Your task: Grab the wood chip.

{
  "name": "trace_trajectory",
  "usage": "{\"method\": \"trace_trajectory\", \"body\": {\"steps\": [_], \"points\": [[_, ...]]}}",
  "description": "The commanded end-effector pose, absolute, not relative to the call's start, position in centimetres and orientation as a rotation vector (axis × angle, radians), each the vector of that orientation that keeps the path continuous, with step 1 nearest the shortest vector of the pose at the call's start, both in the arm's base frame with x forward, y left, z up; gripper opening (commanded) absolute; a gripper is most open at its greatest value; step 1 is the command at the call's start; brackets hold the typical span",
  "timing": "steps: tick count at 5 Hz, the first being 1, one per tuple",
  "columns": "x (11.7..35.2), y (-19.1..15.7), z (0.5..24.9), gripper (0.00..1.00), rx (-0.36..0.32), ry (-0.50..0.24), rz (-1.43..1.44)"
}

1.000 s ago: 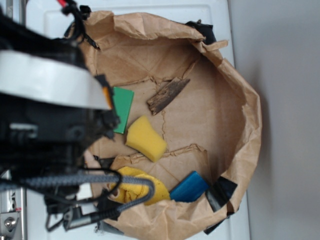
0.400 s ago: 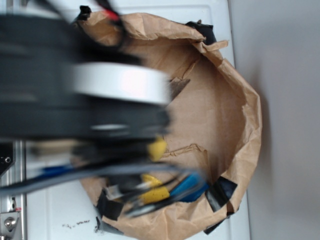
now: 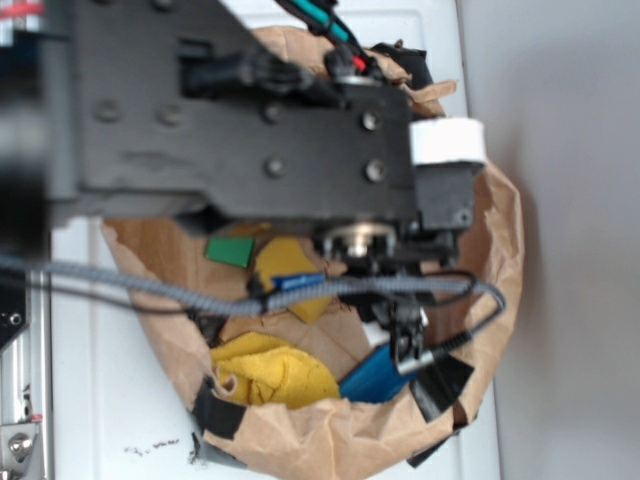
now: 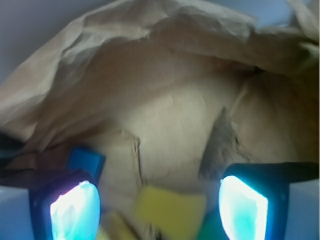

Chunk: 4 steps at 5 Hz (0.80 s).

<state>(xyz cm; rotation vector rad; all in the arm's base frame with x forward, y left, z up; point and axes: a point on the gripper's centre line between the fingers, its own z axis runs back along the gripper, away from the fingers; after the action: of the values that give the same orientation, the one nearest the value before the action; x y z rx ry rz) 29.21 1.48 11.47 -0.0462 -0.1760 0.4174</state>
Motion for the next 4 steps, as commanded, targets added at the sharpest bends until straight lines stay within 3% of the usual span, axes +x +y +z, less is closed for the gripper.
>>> {"method": "trace_trajectory", "body": {"steps": [1, 2, 4], "points": [[31.21, 5.60, 8.59, 1.00, 0.044, -0.167, 0.529], [31.72, 6.60, 7.74, 1.00, 0.045, -0.212, 0.495], [31.72, 6.60, 7.74, 1.00, 0.045, -0.212, 0.495]]}}
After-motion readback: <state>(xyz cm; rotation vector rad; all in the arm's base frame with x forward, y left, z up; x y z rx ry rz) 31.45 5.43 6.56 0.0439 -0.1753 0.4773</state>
